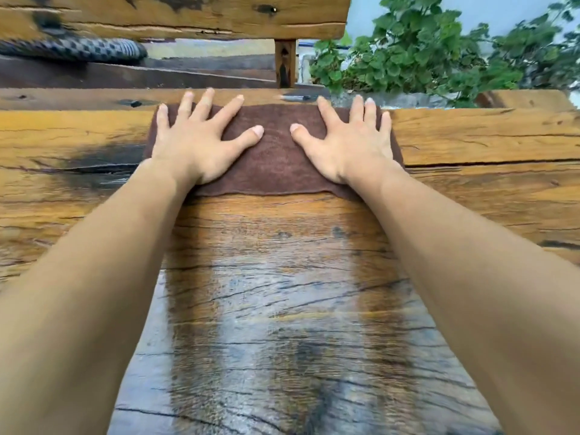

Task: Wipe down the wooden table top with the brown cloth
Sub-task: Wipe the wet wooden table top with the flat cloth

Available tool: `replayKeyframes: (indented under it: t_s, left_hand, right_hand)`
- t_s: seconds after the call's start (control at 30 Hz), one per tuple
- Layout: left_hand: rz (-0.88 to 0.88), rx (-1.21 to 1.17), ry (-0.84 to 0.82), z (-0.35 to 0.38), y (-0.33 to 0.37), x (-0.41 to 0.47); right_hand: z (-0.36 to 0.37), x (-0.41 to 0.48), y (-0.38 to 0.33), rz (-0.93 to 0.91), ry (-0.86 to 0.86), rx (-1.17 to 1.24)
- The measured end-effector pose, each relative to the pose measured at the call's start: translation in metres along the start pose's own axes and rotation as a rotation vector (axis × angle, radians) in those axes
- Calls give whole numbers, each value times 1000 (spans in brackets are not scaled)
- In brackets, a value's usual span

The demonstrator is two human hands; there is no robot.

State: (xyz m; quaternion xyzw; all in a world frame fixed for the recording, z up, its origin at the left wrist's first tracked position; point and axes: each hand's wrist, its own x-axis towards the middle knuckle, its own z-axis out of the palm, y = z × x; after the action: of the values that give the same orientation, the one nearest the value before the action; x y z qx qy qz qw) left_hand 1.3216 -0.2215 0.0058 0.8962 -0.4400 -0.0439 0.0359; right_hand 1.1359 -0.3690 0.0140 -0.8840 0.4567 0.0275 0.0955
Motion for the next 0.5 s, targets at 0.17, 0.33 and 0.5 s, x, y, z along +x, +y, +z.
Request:
replayKeyframes:
  t_s: [0.17,0.33,0.5]
  left_hand:
    - [27,-21,6,0,-1,-11]
    - [43,-25,-25,3,5,-41]
    - [58,-21,-47,8,11,-99]
  right_hand:
    - [1,-4,0,-21,7,3]
    - [6,-31,6,-44,21,-2]
    - [14,-86,15,-54,24,-24]
